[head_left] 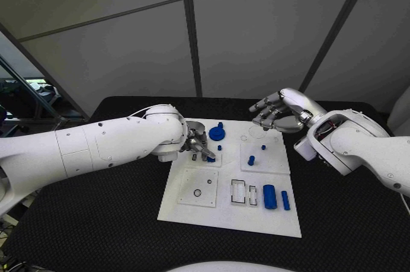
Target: Assemble the parts on the task board
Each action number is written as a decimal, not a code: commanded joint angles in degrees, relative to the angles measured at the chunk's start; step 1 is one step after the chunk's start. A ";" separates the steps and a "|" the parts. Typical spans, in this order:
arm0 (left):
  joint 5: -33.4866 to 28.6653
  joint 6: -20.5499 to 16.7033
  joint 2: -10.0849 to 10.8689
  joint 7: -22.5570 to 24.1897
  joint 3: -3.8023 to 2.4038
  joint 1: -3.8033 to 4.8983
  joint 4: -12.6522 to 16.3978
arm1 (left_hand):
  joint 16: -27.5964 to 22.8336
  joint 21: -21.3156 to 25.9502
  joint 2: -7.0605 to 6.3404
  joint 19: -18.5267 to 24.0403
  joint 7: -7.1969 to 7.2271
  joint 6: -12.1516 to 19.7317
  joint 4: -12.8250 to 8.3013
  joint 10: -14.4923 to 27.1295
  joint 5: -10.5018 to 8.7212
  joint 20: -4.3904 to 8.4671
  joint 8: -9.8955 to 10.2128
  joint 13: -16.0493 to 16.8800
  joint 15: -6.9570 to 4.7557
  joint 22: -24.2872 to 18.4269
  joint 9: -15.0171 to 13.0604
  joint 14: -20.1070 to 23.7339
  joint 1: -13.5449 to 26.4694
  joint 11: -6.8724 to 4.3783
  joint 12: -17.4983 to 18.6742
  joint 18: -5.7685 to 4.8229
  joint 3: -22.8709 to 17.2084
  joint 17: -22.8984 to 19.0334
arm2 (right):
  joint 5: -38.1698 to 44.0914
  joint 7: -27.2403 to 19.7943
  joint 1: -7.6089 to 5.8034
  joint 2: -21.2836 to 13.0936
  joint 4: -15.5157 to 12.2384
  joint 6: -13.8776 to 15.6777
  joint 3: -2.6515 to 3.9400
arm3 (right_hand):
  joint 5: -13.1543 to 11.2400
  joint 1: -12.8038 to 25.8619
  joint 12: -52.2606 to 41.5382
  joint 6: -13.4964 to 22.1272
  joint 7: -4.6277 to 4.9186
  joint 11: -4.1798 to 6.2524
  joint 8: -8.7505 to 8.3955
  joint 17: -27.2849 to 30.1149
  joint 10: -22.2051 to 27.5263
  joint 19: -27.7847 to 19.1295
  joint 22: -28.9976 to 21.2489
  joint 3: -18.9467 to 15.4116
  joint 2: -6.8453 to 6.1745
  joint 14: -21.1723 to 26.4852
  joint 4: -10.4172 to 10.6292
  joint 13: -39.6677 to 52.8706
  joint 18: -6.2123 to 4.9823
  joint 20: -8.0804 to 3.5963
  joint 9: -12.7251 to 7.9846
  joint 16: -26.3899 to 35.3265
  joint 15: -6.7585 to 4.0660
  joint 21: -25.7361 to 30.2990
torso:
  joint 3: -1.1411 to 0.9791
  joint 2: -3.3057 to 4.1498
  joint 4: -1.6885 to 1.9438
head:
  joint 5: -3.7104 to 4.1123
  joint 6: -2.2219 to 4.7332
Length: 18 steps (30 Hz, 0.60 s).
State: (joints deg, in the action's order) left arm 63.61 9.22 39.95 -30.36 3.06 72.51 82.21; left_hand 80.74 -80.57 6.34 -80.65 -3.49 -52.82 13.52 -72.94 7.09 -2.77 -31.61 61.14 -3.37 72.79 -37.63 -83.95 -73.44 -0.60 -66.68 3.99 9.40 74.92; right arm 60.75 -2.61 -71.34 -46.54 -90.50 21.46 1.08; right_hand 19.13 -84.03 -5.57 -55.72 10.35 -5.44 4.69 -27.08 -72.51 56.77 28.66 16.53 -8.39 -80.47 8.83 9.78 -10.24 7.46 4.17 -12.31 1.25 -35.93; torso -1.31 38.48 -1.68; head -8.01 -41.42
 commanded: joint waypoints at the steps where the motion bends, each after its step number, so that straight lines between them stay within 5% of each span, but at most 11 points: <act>1: -0.16 -1.09 0.78 0.14 -0.04 0.05 0.70 | -0.15 -0.06 -0.17 0.11 0.02 -0.34 0.40 -0.12 -0.08 0.13 0.10 -0.28 -0.41 -0.46 -0.12 -3.12 0.69 0.11 -0.07 -0.27 0.06 6.35 | 2.73 1.73 -0.13 0.66 0.49 -1.56 0.02 | -1.01 1.13 -0.93 -1.32 -0.55 0.61 0.71 -0.65 -1.43 1.24 0.36 -0.50 -0.20 -1.67 -0.24 0.38 -0.37 -0.30 0.15 -0.95 -0.57 -0.80 | 0.05 0.00 0.01 | 0.01 0.06; 4: -0.44 -2.11 2.02 0.28 -0.11 0.03 1.66 | -0.45 0.41 -0.35 0.58 -0.07 -0.09 0.54 0.34 -0.04 0.11 0.27 -0.90 -0.36 -1.28 -0.24 -3.00 0.91 0.18 0.47 -0.10 0.15 6.08 | 5.54 2.97 -0.11 1.65 1.02 -2.53 -0.02 | -2.09 1.89 -2.50 -2.65 -1.43 1.58 1.24 -2.26 -3.39 3.37 1.05 -1.37 -0.56 -5.36 -0.33 1.23 -0.44 -1.07 0.22 -3.74 -1.52 -2.18 | -0.01 0.06 0.00 | -0.02 0.03; 7: -2.31 -4.35 4.25 0.76 -0.23 0.01 3.23 | -1.58 2.47 -0.54 2.61 -0.71 1.36 0.75 3.11 0.08 -0.18 1.37 -4.24 0.07 -4.68 -0.34 -2.45 0.95 0.74 3.54 0.57 0.02 5.11 | 10.13 4.56 -0.07 3.36 1.59 -3.81 -0.39 | -2.71 2.68 -6.80 -4.26 -2.63 2.82 1.55 -8.25 -4.44 6.43 3.38 -2.93 -0.87 -5.99 -0.71 4.54 -0.19 -2.54 0.07 -13.56 -2.81 -5.68 | -0.01 0.06 0.11 | 0.27 0.05; 11: -7.33 -9.74 7.51 2.72 -0.30 -0.03 5.03 | -6.16 14.17 -0.54 13.48 -2.68 4.80 0.63 14.47 0.19 -1.56 3.91 -17.29 1.73 -21.95 0.76 0.22 -0.49 2.58 16.05 3.81 -0.94 1.31 | 17.23 6.68 0.19 6.16 2.57 -5.28 -1.23 | -2.70 2.94 -16.07 -5.26 -3.14 2.92 1.51 -23.31 -1.01 9.28 13.79 -4.23 -0.10 -5.40 -1.29 12.77 1.24 -3.04 -0.19 -33.08 -3.19 -15.28 | 0.00 0.05 0.09 | 0.43 -0.04; 14: -12.39 -15.87 9.68 5.92 -0.30 -0.08 6.00 | -17.16 24.49 0.06 21.09 -3.56 6.11 -0.03 17.00 0.29 -2.50 5.01 -20.25 2.63 -34.85 2.23 6.03 -3.42 3.49 19.49 6.14 -2.73 -7.89 | 22.96 8.25 0.66 8.51 3.57 -6.27 -1.80 | -2.86 3.02 -23.48 -5.40 -3.11 3.05 1.40 -31.41 2.80 10.68 20.72 -4.69 0.03 -4.66 -1.54 19.43 2.14 -3.04 -0.24 -43.23 -3.16 -21.43 | 0.04 0.06 0.15 | 0.64 -0.01; 18: -19.31 -22.49 11.84 10.94 -0.29 -0.21 7.06 | -27.00 29.93 0.01 22.39 -4.41 7.24 -0.54 18.16 0.39 -3.26 6.30 -24.30 3.30 -39.56 4.45 10.79 -6.67 4.30 23.19 6.54 -4.95 -16.24 | 28.16 9.95 1.43 10.95 4.72 -7.25 -2.42 | -2.94 3.05 -28.23 -5.25 -2.96 3.14 1.31 -36.10 4.74 11.51 24.96 -4.64 0.15 -4.57 -1.57 23.44 2.69 -2.90 -0.26 -49.29 -3.02 -25.10 | 0.10 0.11 0.20 | 0.60 -0.09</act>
State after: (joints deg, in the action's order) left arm 53.16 -3.92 51.40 -25.91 2.80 72.30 88.80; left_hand 54.60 -51.08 6.34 -58.33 -7.83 -45.80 13.05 -55.08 7.30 -5.85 -25.43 37.22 -0.14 33.60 -33.40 -73.61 -79.79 3.70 -43.81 11.98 4.63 59.44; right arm 80.08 4.13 -70.01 -36.01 -86.17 16.76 -1.29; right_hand 16.41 -81.25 -33.00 -60.94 7.13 -2.34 6.15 -62.33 -68.14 67.82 52.85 12.26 -8.58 -84.03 7.27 32.56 -8.27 4.61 4.00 -60.53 -1.58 -60.37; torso -1.27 38.55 -1.51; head -7.36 -41.43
